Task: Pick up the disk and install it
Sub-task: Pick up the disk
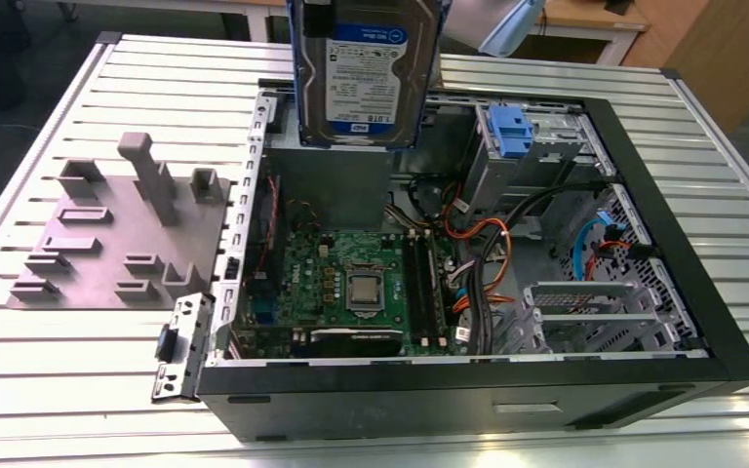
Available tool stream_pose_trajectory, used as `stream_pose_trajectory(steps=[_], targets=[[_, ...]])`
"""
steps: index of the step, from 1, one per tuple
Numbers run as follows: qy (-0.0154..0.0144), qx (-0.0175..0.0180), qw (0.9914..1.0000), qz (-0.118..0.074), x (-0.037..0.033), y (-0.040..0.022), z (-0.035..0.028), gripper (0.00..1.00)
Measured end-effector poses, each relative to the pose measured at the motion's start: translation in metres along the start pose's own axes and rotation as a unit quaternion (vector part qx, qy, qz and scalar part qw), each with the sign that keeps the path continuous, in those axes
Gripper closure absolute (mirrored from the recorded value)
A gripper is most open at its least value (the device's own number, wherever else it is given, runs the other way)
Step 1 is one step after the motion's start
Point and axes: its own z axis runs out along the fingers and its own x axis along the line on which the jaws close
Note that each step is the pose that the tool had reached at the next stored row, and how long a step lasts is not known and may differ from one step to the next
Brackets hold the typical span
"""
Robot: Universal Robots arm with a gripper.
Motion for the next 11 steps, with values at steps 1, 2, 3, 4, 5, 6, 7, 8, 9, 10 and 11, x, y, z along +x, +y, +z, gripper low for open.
stream_pose_trajectory(steps=[1,2,3,4,5,6,7,8,9,10,11], targets=[[0.0000,0.0000,1.00000,0.000,0.0000,0.0000,0.0000,0.64],[0.0000,0.0000,1.00000,0.000,0.0000,0.0000,0.0000,0.64],[0.0000,0.0000,1.00000,0.000,0.0000,-0.0001,0.0000,0.64],[0.0000,0.0000,1.00000,0.000,-0.0001,-0.0002,0.0000,0.64],[0.0000,0.0000,1.00000,0.000,0.0000,-0.0002,0.0000,0.64],[0.0000,0.0000,1.00000,0.000,0.0000,-0.0002,0.0000,0.64],[0.0000,0.0000,1.00000,0.000,0.0000,-0.0003,0.0000,0.64],[0.0000,0.0000,1.00000,0.000,0.0000,-0.0003,0.0000,0.64],[0.0000,0.0000,1.00000,0.000,0.0000,-0.0004,0.0000,0.64],[0.0000,0.0000,1.00000,0.000,0.0000,-0.0004,0.0000,0.64],[0.0000,0.0000,1.00000,0.000,-0.0001,-0.0009,0.0000,0.64]])
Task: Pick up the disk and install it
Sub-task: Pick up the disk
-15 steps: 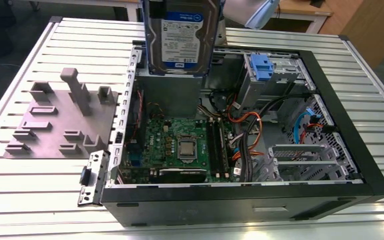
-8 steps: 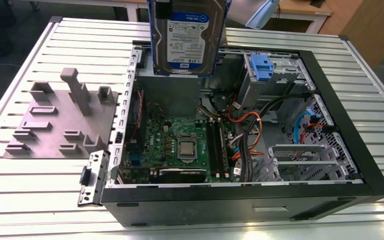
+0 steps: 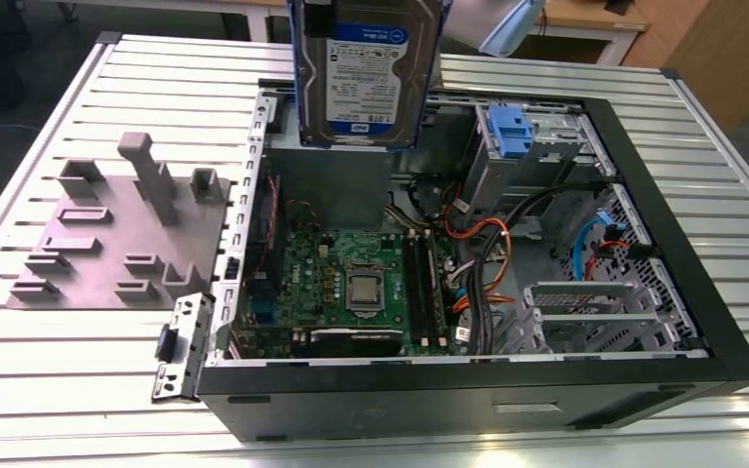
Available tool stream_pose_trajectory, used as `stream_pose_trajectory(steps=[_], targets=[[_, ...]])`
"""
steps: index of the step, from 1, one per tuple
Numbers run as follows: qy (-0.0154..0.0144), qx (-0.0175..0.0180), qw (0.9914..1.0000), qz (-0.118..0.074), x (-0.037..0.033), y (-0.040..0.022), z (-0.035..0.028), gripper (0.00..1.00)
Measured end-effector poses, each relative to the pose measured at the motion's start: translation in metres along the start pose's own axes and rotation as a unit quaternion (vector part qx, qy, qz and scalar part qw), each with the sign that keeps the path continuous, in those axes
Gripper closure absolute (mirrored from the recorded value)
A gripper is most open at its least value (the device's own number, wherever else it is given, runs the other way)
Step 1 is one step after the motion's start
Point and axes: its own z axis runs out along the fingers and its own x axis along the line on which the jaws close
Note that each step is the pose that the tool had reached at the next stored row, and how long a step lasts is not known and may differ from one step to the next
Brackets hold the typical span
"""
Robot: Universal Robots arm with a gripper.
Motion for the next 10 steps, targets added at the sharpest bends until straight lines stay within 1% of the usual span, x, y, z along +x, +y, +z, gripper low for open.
stream_pose_trajectory(steps=[1,5,7,8,10], targets=[[0.0000,0.0000,1.00000,0.000,-0.0001,-0.0014,0.0000,0.64],[0.0000,0.0000,1.00000,0.000,-0.0003,-0.0135,0.0005,0.64],[0.0000,0.0000,1.00000,0.000,-0.0004,-0.0179,0.0006,0.64],[0.0000,0.0001,1.00000,0.000,-0.0004,-0.0193,0.0006,0.64],[0.0000,0.0000,1.00000,0.000,-0.0004,-0.0195,0.0006,0.64]])
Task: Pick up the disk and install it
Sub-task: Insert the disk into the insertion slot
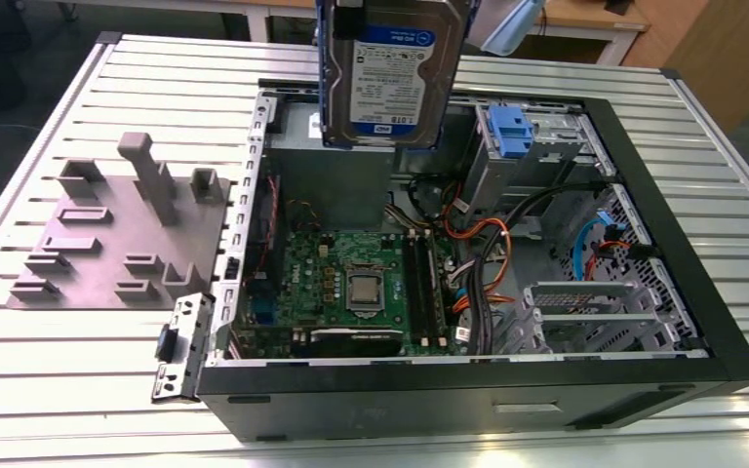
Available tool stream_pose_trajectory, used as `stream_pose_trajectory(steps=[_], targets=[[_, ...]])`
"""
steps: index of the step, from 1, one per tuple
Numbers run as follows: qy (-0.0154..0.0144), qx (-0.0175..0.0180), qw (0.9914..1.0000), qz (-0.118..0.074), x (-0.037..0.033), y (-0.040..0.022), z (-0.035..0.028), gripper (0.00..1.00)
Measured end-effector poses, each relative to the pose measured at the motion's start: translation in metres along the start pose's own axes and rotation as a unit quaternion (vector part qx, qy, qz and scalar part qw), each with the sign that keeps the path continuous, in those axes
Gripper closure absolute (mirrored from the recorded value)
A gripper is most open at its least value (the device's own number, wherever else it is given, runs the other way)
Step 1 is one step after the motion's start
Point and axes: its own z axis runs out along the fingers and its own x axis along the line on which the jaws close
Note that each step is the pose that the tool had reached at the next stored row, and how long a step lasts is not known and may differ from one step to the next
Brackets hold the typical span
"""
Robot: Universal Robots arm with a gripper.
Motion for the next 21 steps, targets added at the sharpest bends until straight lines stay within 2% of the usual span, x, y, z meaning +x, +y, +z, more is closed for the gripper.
stream_pose_trajectory(steps=[2,21], targets=[[0.0000,0.0000,1.00000,0.000,-0.0001,-0.0020,0.0000,0.64],[0.0000,0.0000,1.00000,0.000,-0.0001,-0.0038,0.0001,0.64]])
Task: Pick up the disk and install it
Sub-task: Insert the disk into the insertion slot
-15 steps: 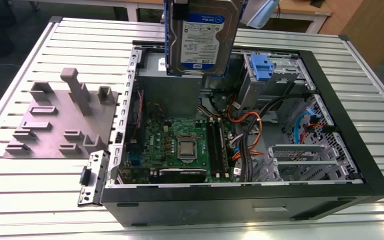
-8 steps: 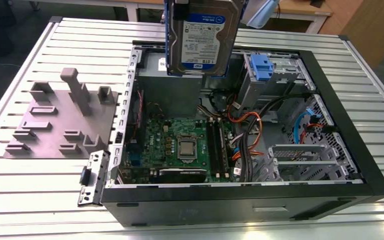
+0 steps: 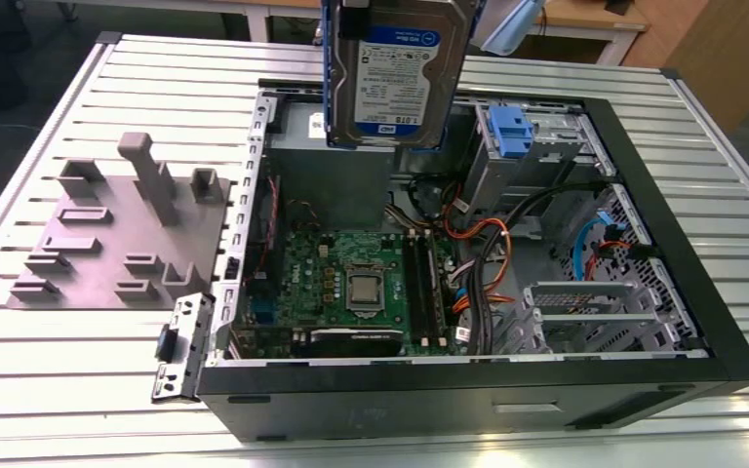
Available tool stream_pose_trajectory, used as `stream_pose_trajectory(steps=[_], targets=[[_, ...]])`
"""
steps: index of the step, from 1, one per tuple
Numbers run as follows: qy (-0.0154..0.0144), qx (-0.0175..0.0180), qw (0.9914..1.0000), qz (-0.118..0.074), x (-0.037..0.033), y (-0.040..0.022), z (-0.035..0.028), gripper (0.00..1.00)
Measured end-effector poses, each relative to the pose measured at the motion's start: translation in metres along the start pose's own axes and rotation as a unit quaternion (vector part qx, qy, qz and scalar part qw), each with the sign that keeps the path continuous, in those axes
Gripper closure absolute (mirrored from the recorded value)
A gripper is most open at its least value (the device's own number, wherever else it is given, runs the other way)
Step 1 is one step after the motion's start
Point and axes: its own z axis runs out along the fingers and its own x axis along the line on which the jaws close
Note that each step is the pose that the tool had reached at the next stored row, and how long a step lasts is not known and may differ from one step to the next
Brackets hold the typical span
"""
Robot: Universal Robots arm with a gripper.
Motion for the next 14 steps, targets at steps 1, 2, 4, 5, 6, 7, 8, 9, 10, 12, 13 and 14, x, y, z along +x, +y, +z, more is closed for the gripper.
stream_pose_trajectory(steps=[1,2,4,5,6,7,8,9,10,12,13,14], targets=[[0.0000,0.0000,1.00000,0.000,0.0000,0.0000,0.0000,0.64],[0.0000,0.0000,1.00000,0.000,0.0000,-0.0001,0.0000,0.64],[0.0000,0.0000,1.00000,0.000,0.0000,-0.0002,0.0000,0.64],[0.0000,0.0000,1.00000,0.000,0.0003,-0.0002,0.0000,0.64],[0.0000,0.0000,1.00000,0.000,0.0008,-0.0003,0.0000,0.64],[-0.0001,0.0000,1.00000,0.000,0.0016,-0.0002,0.0001,0.64],[0.0000,0.0000,1.00000,0.000,0.0025,-0.0002,0.0000,0.64],[0.0000,0.0000,1.00000,0.000,0.0035,-0.0003,0.0000,0.64],[0.0000,0.0000,1.00000,0.000,0.0046,-0.0003,0.0001,0.64],[0.0000,0.0000,1.00000,0.000,0.0069,-0.0003,0.0001,0.64],[0.0000,0.0000,1.00000,0.000,0.0080,-0.0004,0.0001,0.64],[0.0000,0.0000,1.00000,0.000,0.0092,-0.0004,0.0001,0.64]])
